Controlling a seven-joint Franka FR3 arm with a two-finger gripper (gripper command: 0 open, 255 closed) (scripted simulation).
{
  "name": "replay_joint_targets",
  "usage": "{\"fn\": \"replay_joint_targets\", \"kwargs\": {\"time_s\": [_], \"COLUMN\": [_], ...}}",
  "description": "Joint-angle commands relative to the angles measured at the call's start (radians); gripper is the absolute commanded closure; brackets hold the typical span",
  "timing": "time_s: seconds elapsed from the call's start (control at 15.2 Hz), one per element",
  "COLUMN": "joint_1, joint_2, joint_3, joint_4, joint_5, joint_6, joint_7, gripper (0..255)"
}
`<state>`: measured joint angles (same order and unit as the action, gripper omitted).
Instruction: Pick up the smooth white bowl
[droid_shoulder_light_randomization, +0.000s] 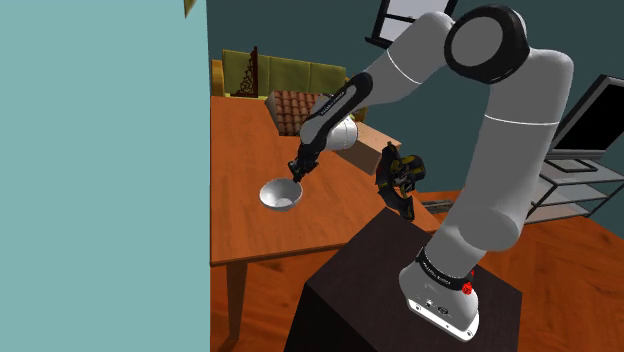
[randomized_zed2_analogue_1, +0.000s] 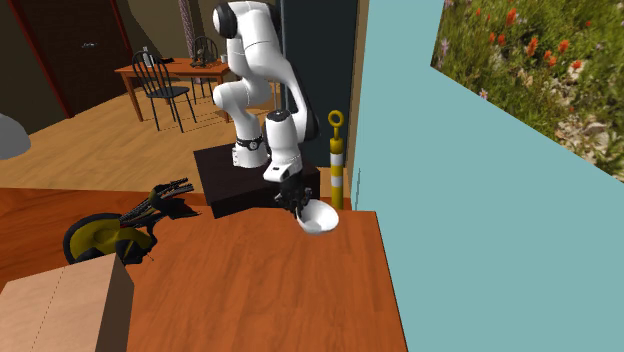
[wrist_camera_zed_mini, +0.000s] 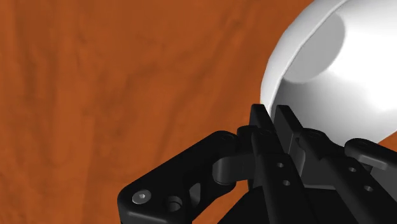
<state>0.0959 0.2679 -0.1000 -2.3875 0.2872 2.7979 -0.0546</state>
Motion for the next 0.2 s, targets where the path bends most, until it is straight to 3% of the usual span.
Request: {"fn": "replay_joint_targets", "kwargs": {"time_s": [0.0, 0.13], "joint_1": [0.008, 0.008], "joint_2": [-0.027, -0.029], "joint_3": [-0.011, -0.011], "joint_4": [-0.002, -0.002], "joint_5": [-0.017, -0.019], "joint_6": [-0.025, -0.027], "joint_7": [0.015, 0.017], "gripper": [255, 255]}}
